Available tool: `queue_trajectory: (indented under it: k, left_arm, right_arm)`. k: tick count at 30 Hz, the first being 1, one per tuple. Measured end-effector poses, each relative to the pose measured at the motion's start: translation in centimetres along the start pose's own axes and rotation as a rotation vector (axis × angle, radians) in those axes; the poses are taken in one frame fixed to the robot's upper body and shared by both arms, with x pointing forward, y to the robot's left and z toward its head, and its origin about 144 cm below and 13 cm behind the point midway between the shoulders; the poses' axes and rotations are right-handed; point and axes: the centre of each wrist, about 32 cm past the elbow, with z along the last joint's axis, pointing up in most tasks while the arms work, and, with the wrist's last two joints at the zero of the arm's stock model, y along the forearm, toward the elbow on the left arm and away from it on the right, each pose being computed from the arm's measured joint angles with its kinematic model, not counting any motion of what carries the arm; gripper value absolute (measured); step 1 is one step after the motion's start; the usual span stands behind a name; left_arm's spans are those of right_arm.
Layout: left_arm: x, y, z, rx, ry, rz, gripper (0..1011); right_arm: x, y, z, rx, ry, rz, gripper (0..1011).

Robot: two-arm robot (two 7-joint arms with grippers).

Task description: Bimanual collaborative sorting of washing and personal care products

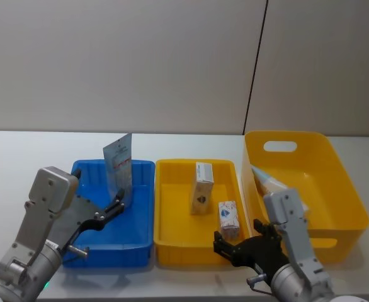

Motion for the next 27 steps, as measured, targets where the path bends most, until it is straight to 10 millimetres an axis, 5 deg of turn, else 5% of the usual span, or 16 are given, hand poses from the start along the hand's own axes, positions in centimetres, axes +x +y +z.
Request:
queue_trajectory:
  k: [27]
  left_arm:
    - [0.0, 0.0, 0.0, 0.0, 0.0, 0.0, 1001]
  right_arm:
    - [-2.1, 4.5, -0.9, -0.027, -0.017, -0.067, 1002]
